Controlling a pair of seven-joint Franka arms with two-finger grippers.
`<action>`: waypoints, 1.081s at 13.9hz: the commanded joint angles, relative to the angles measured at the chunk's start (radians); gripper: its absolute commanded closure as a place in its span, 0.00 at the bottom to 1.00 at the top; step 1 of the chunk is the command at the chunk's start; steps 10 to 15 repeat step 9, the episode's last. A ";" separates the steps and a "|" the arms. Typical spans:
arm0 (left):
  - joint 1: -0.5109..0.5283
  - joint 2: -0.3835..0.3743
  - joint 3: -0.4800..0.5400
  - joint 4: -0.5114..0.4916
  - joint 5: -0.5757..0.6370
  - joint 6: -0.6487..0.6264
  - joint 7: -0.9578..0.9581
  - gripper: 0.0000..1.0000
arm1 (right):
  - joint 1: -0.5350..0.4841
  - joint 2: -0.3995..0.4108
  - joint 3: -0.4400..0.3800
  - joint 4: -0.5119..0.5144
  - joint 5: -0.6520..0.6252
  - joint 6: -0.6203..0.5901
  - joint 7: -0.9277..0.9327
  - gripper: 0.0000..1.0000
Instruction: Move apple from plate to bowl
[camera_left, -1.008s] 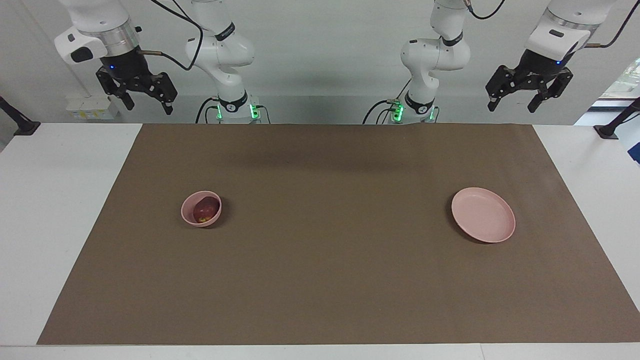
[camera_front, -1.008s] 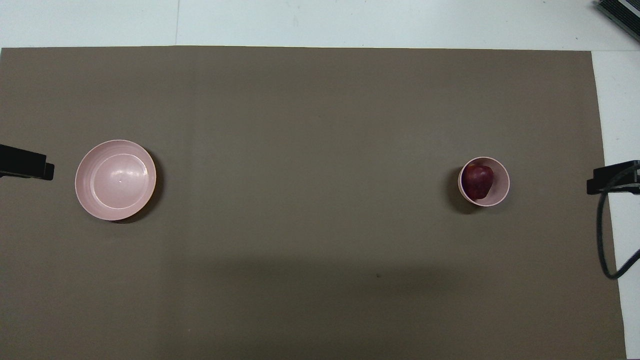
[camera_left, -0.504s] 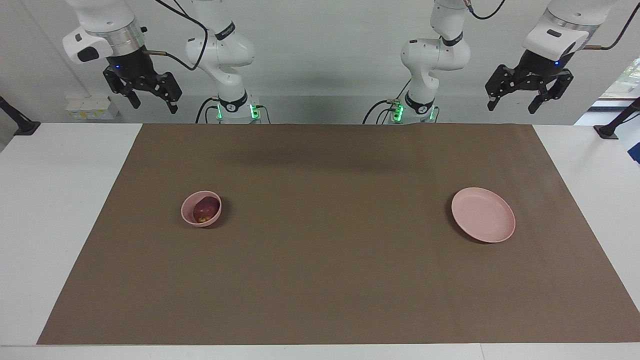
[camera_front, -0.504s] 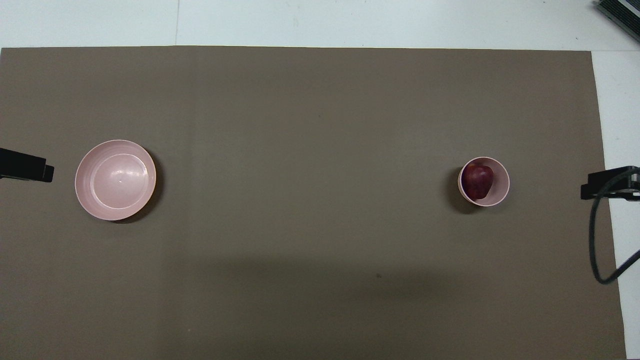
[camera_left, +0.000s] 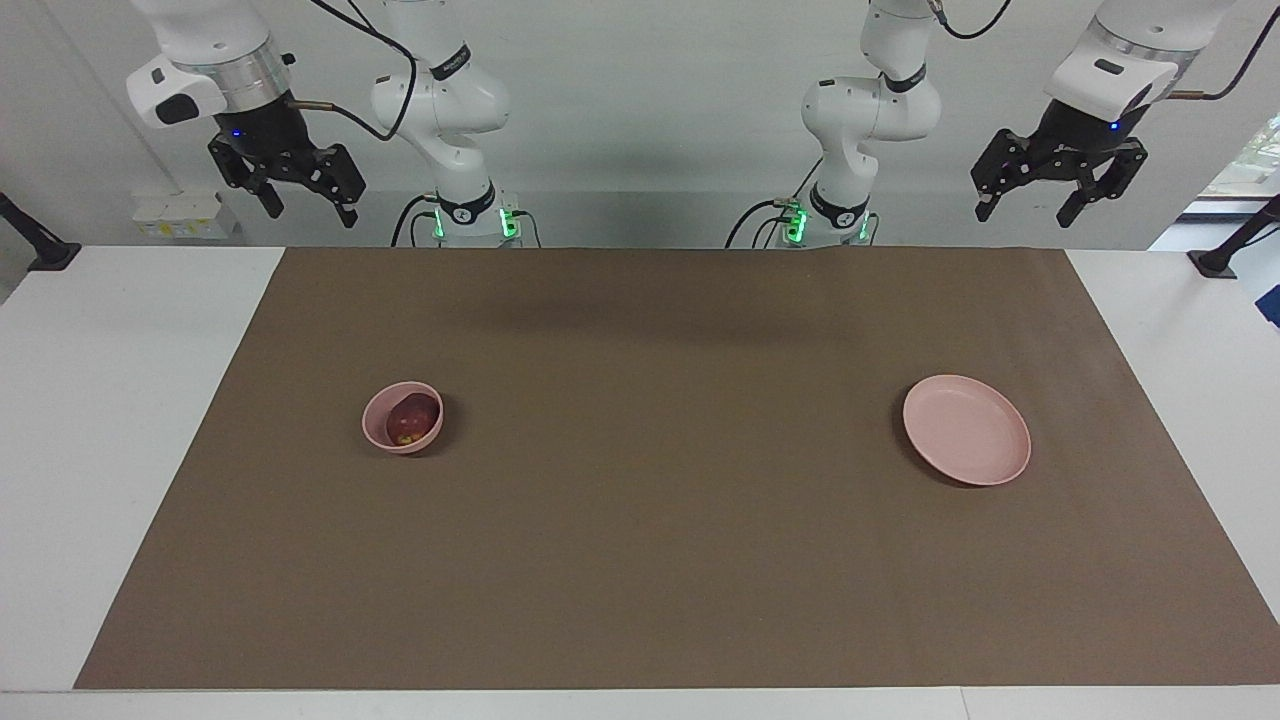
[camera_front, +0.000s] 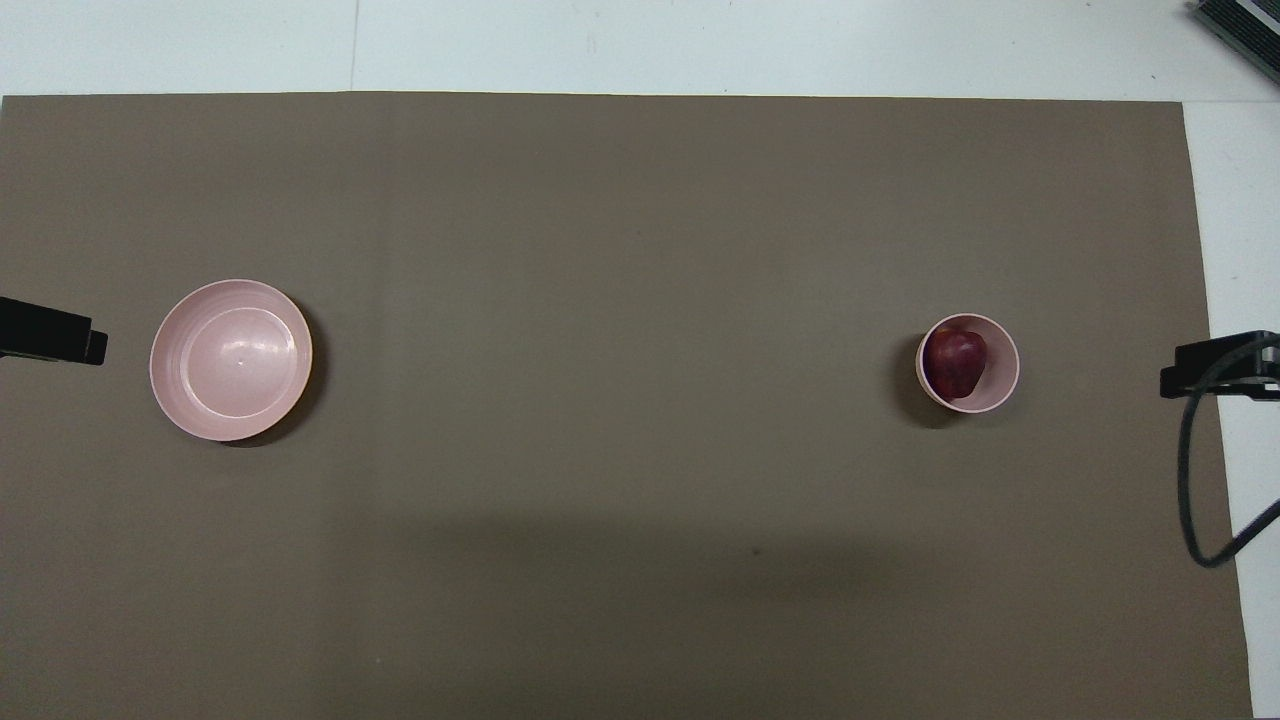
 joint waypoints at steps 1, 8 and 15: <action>-0.013 -0.014 0.012 -0.009 0.010 -0.014 0.011 0.00 | -0.012 -0.023 0.004 -0.032 0.001 0.035 -0.007 0.00; -0.014 -0.016 0.010 -0.009 0.012 -0.022 0.011 0.00 | -0.017 -0.023 0.004 -0.032 0.004 0.035 -0.007 0.00; -0.014 -0.016 0.012 -0.009 0.012 -0.022 0.009 0.00 | -0.019 -0.023 0.004 -0.032 0.004 0.035 -0.007 0.00</action>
